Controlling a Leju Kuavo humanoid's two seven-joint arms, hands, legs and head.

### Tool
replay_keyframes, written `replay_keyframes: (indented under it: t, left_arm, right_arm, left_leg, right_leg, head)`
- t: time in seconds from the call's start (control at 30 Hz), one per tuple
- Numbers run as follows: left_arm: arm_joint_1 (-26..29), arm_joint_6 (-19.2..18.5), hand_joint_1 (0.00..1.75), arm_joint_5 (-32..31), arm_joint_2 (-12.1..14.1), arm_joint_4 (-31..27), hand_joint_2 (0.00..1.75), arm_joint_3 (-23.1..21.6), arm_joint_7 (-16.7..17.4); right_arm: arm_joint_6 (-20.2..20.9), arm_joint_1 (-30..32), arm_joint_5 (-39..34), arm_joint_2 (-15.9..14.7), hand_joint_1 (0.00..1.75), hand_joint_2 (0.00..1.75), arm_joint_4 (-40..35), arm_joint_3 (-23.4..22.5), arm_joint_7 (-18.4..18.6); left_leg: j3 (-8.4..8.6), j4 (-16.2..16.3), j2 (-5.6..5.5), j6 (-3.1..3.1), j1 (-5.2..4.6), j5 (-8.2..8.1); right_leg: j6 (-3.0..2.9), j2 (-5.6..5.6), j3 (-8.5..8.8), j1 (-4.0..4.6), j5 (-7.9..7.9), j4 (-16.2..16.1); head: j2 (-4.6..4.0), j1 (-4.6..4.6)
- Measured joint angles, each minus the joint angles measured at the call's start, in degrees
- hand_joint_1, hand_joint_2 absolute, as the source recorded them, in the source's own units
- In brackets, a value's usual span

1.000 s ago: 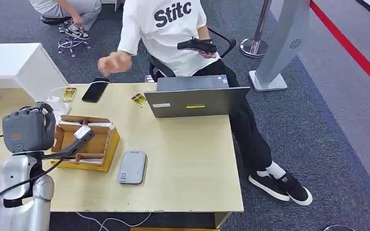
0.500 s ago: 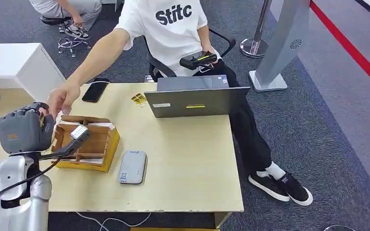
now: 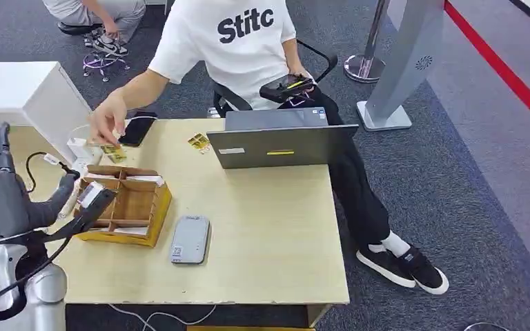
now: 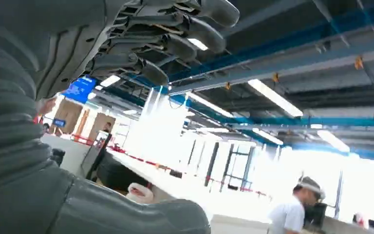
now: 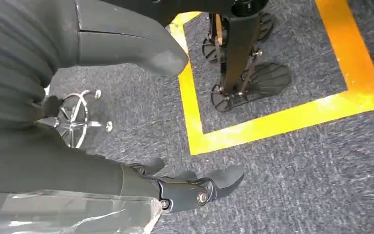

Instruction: Pass the card to the sensor for recognition and then transmit it.

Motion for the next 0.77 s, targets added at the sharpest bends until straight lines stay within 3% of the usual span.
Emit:
replay_keyframes:
  t: [0.13, 0.4, 0.47, 0.53, 0.63, 0.7, 0.77]
  left_arm:
    - [1.8, 1.9, 0.00, 6.7, -2.8, -5.9, 1.75, 3.2, -3.9]
    - [2.7, 1.8, 0.00, 7.5, -5.2, -10.0, 1.75, 6.2, -5.0]
    - [2.7, 2.3, 0.00, 10.6, -5.7, -10.5, 1.75, 6.9, -6.1]
    - [3.2, 2.9, 0.00, 20.7, -6.9, -12.3, 1.75, 8.9, -10.1]
    - [6.4, 3.6, 0.00, 43.8, -10.0, -16.6, 1.75, 14.9, -19.1]
    - [10.4, 6.8, 0.00, 68.6, -11.7, -17.1, 1.75, 20.4, -25.1]
    - [12.9, 7.1, 0.00, 85.9, -12.6, -15.8, 1.75, 24.1, -27.1]
  right_arm:
    - [-0.4, 0.1, -0.3, 0.0, 0.00, 1.75, 0.0, -0.7, 0.0]
    - [-0.4, 0.1, -0.3, 0.1, 0.00, 1.75, -0.1, -1.2, 0.0]
    - [-0.5, 0.1, -0.4, 0.1, 0.00, 1.75, -0.1, -1.2, -0.1]
    - [-0.6, 0.1, -0.9, 0.2, 0.00, 1.75, -0.2, -1.3, -0.2]
    - [-1.7, 0.3, -1.5, 0.6, 0.00, 1.75, -0.3, -1.9, -0.2]
    - [-3.0, 0.3, -1.7, 1.0, 0.00, 1.75, -0.3, -2.5, 0.4]
    - [-3.9, 0.7, -1.8, 1.3, 0.00, 1.75, -0.4, -2.8, 1.0]
  left_leg:
    - [-0.01, 0.0, 0.00, 0.03, 0.00, -0.02]
    - [-0.04, 0.0, -0.06, 0.00, 0.01, 0.01]
    - [-0.06, 0.0, -0.05, 0.00, 0.01, 0.01]
    - [-0.05, 0.0, -0.03, -0.01, 0.00, 0.01]
    - [-0.04, 0.0, 0.01, 0.04, -0.01, -0.04]
    - [0.13, 0.0, 0.13, 0.02, -0.03, -0.20]
    - [0.07, 0.0, -0.02, 0.10, 0.00, -0.28]
  right_leg:
    - [0.00, 0.00, -0.02, 0.00, 0.00, 0.0]
    - [0.00, -0.07, -0.01, 0.00, 0.01, 0.0]
    - [-0.01, -0.07, 0.01, 0.00, 0.02, 0.0]
    - [-0.02, -0.03, 0.01, 0.00, 0.02, 0.0]
    - [0.00, 0.04, 0.00, 0.00, 0.00, 0.0]
    - [-0.03, 0.19, -0.02, -0.02, -0.12, 0.0]
    - [0.09, 0.04, 0.00, -0.01, -0.27, 0.0]
  head:
    - [0.00, 0.02]
    - [0.00, 0.00]
    - [0.00, 0.00]
    - [0.00, 0.00]
    - [0.00, 0.02]
    - [0.00, -0.04]
    - [0.00, -0.04]
